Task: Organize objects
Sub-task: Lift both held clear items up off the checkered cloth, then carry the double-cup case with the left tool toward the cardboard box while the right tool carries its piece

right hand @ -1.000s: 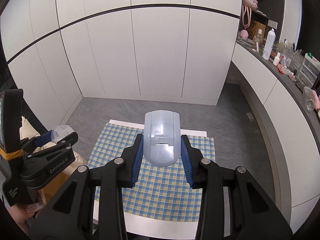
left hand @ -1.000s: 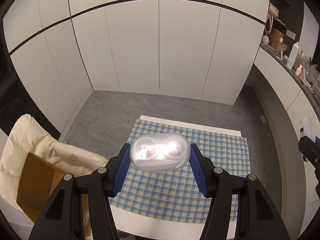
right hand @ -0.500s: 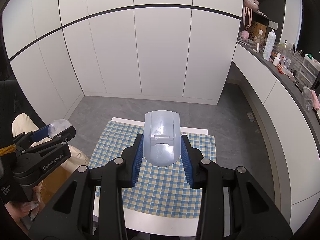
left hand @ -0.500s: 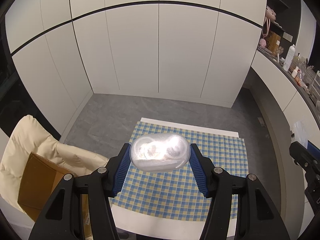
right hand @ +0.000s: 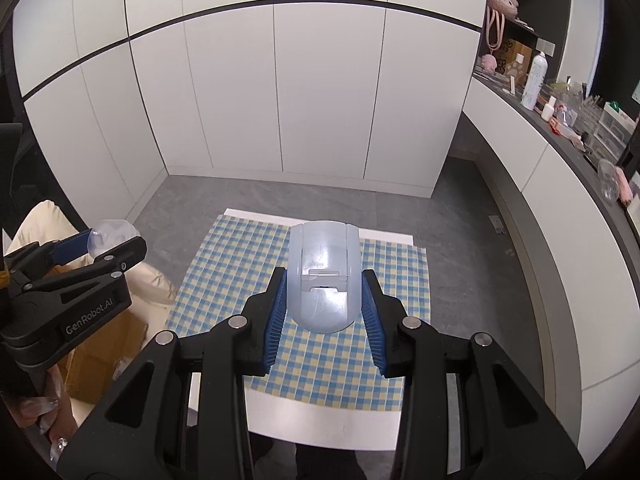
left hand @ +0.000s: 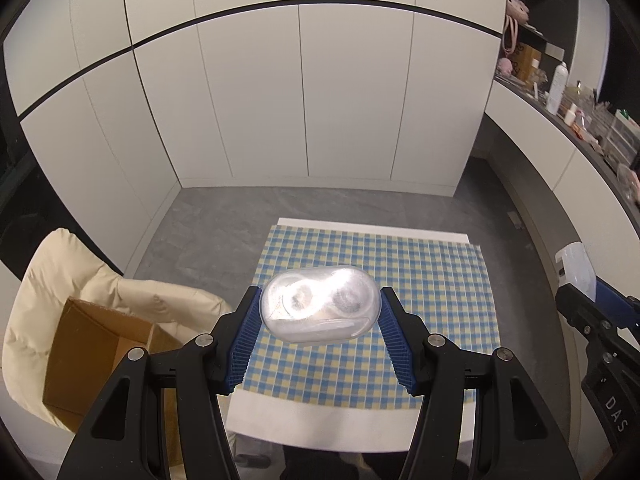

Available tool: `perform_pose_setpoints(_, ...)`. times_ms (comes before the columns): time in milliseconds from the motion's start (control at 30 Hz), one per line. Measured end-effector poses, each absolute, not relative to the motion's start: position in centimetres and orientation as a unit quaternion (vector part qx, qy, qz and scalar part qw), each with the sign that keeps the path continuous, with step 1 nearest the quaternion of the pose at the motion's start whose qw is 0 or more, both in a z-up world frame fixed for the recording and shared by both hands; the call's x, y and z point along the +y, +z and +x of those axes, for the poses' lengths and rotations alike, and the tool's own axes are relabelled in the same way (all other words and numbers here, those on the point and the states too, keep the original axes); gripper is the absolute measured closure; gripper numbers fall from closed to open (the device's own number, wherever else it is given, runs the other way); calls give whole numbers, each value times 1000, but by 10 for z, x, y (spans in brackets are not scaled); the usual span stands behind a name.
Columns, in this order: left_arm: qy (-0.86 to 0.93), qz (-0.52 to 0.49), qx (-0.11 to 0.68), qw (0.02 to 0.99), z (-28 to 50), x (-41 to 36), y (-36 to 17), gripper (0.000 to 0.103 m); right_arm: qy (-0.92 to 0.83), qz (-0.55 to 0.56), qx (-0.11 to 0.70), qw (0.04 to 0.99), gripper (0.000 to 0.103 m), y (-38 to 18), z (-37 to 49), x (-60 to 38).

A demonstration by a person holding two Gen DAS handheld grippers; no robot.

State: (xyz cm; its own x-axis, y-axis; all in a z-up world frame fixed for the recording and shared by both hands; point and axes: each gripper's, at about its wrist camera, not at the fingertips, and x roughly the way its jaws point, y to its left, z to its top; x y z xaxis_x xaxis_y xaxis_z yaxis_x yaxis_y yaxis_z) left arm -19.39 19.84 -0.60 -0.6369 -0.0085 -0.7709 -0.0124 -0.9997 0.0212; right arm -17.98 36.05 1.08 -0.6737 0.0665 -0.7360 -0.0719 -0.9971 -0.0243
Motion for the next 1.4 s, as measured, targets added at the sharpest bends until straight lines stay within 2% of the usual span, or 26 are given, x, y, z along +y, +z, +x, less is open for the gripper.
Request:
perform_pose_setpoints(667,919,-394,27,9,-47,166,-4,45,905,-424,40,9,65,-20,-47,324)
perform_pose_setpoints(833,913,-406,28,16,-17,156,-21,45,901,-432,23,9,65,-32,-12,311)
perform_pose_setpoints(1200,892,-450,50,-6,22,135,-72,45,894,-445,47,6,65,-54,53,305)
perform_pose_setpoints(1400,883,-468,34,-2,37,124,-90,45,890,-452,55,10,65,-65,79,310)
